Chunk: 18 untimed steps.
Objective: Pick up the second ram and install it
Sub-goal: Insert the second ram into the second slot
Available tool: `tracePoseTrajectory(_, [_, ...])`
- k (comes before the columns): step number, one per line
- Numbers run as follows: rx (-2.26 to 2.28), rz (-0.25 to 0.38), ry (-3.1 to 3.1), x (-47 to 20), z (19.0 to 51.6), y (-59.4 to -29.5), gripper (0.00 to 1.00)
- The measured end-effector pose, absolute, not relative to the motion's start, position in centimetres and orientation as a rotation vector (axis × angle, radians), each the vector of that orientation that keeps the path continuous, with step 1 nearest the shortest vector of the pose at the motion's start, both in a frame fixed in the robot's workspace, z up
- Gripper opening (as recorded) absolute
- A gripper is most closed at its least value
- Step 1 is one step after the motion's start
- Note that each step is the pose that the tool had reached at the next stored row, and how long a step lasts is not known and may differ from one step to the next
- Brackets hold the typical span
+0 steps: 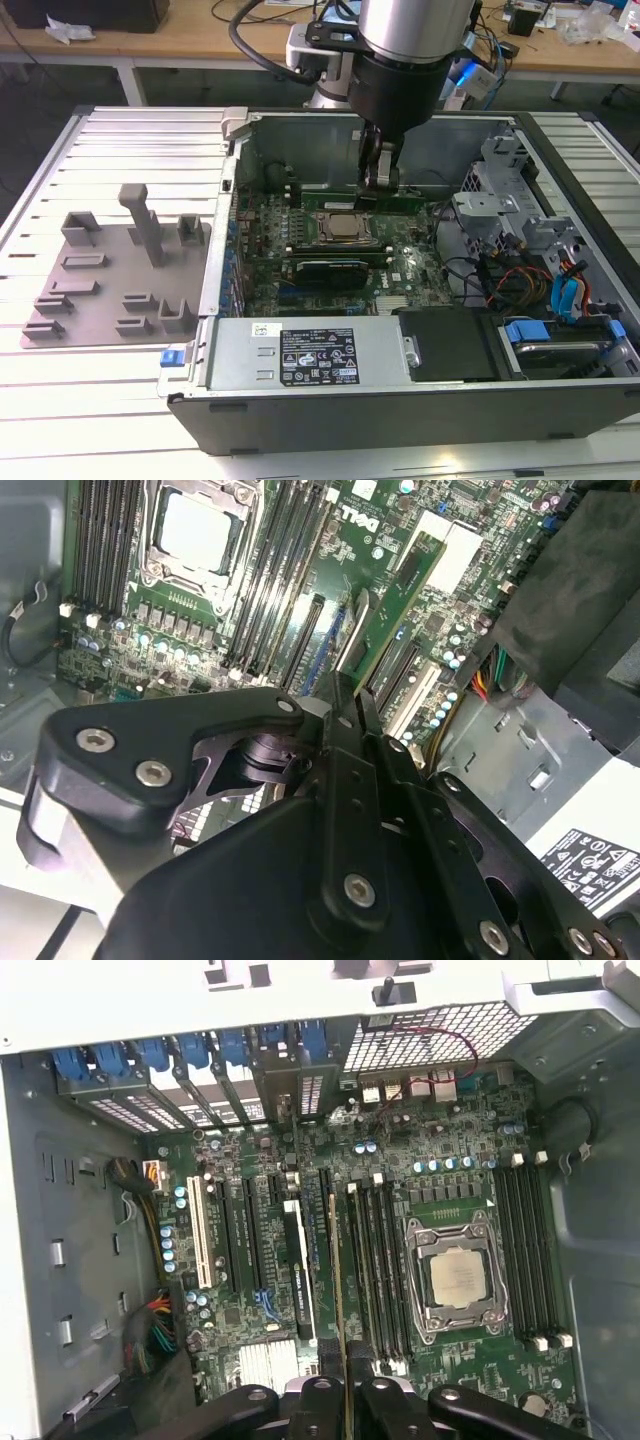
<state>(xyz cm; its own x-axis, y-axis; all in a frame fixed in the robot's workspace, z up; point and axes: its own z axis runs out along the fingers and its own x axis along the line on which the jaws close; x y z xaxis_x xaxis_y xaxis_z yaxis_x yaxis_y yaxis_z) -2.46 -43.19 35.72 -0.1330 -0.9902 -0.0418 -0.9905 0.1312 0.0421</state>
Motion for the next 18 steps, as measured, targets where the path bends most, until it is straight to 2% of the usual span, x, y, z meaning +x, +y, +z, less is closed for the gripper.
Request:
tracePoseTrajectory(6, [-2.066, 0.093, 2.36, -2.4, 35.5, -43.2, 0.11])
tracePoseTrajectory(9, [-2.066, 0.093, 2.36, -2.4, 34.0, -43.2, 0.11])
tracePoseTrajectory(18, [-2.066, 0.093, 2.36, -2.4, 32.1, -43.2, 0.11])
